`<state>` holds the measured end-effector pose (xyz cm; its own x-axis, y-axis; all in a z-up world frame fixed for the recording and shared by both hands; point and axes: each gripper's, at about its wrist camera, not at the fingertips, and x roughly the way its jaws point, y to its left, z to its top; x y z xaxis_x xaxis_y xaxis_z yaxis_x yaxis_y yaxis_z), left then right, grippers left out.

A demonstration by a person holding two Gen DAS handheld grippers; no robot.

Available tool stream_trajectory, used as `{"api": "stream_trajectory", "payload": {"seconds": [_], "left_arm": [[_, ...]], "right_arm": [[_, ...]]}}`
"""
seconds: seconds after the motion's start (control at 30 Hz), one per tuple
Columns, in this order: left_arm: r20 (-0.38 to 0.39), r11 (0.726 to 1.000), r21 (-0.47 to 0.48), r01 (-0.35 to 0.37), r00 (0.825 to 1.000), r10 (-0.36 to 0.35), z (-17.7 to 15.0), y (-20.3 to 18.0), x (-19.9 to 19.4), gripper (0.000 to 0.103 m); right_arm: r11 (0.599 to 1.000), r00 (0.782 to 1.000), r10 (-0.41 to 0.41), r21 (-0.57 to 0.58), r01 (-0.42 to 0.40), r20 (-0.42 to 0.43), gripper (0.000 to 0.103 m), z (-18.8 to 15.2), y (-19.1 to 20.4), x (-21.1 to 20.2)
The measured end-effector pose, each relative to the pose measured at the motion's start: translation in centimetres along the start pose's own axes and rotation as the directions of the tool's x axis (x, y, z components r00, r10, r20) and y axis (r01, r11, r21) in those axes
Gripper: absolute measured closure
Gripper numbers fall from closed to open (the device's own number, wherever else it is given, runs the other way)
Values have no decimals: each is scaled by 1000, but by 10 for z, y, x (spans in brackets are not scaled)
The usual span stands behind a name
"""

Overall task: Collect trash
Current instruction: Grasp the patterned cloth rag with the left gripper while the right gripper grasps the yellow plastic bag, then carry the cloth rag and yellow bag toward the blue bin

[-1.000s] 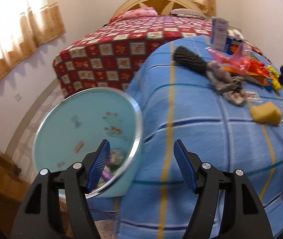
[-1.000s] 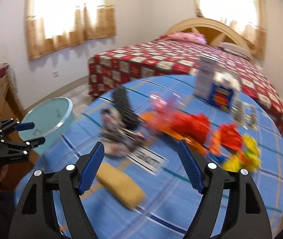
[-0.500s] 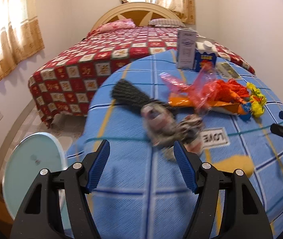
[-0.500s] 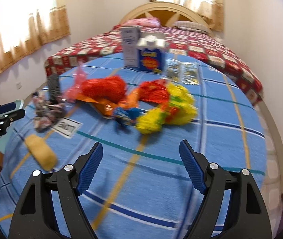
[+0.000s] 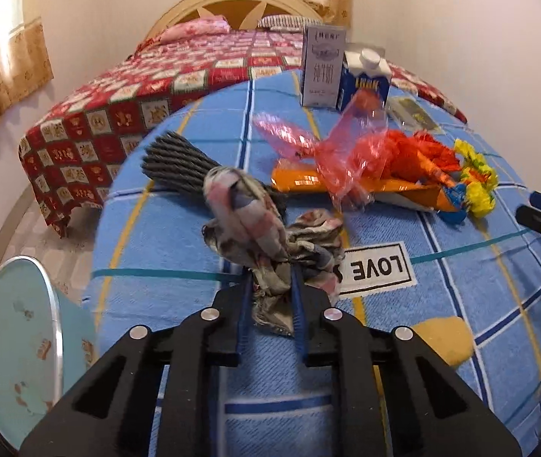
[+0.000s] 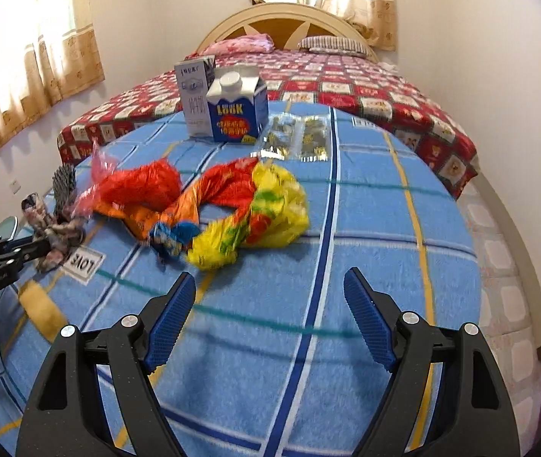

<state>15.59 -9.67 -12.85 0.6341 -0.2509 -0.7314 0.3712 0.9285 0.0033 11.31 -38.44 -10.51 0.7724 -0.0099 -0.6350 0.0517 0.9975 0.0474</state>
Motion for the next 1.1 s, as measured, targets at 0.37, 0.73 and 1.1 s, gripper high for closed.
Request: {"api": "stream_trajectory", "payload": {"seconds": [0.37, 0.73, 1.1], "left_arm": [[93, 994, -3, -107, 990, 107, -4, 32, -51, 85], [102, 991, -17, -133, 986, 134, -18, 47, -68, 85], [135, 987, -32, -160, 977, 162, -19, 54, -91, 85]], "right_arm": [[999, 997, -32, -10, 32, -73, 33, 47, -8, 45], [992, 987, 116, 58, -110, -108, 73, 37, -12, 45], [987, 988, 151, 50, -153, 33, 73, 42, 9, -7]]}}
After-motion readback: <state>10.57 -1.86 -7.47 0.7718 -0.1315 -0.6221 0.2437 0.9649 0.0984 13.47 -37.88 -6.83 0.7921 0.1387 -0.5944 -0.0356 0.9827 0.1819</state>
